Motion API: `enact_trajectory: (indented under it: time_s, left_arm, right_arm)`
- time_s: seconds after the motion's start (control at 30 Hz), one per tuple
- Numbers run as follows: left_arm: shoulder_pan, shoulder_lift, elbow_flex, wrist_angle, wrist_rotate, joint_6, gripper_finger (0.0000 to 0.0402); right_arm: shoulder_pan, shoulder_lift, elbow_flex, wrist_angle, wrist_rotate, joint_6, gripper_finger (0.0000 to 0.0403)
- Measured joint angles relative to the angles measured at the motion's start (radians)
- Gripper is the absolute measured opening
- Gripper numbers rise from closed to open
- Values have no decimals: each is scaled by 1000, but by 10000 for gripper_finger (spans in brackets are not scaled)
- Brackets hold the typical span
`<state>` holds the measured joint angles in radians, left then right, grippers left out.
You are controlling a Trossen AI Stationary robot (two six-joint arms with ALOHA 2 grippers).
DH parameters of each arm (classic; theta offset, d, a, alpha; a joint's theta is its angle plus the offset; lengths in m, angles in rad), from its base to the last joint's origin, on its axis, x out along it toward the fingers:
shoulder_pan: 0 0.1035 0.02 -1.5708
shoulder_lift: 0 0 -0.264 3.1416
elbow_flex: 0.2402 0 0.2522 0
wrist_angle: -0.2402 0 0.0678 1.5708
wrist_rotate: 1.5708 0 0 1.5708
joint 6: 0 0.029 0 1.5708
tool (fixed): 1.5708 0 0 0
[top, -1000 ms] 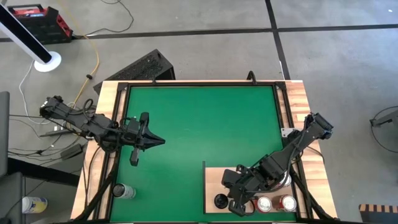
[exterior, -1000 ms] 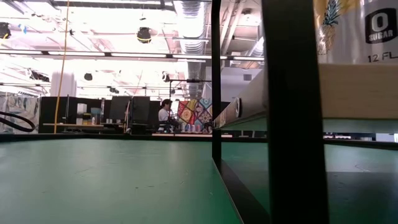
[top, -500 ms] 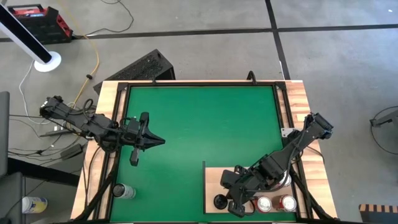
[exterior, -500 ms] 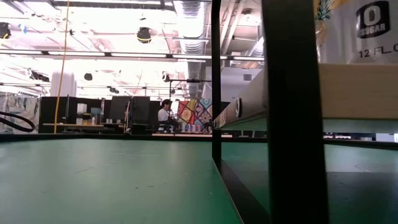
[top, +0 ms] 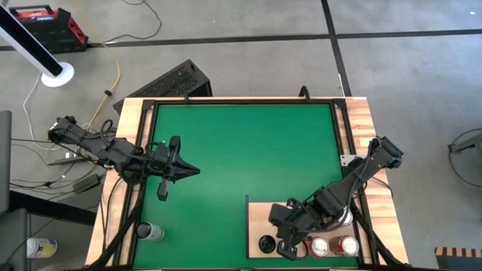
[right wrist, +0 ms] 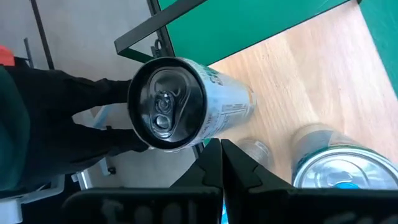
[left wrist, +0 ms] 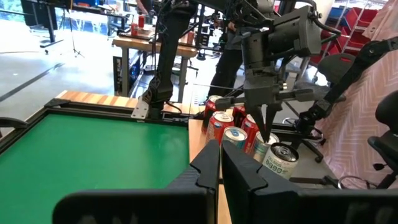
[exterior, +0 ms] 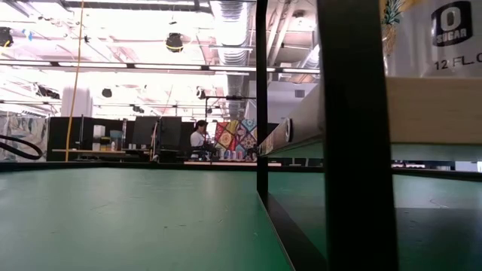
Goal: Place canned beverage on shelf
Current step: Put the top white yellow soda can on the shelf, then put the white yellow soda can on the shelf aligned with the other white yellow soda can
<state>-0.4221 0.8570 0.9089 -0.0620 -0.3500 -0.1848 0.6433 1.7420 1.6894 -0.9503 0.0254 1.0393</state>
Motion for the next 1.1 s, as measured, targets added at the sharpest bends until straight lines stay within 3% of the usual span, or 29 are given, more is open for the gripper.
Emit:
enact_trajectory:
  time_s: [1.1]
  left_arm:
    - [0,0,0,-5,-2,16,0]
  right_arm:
    - [-17,28,-1,54,1,-55,18]
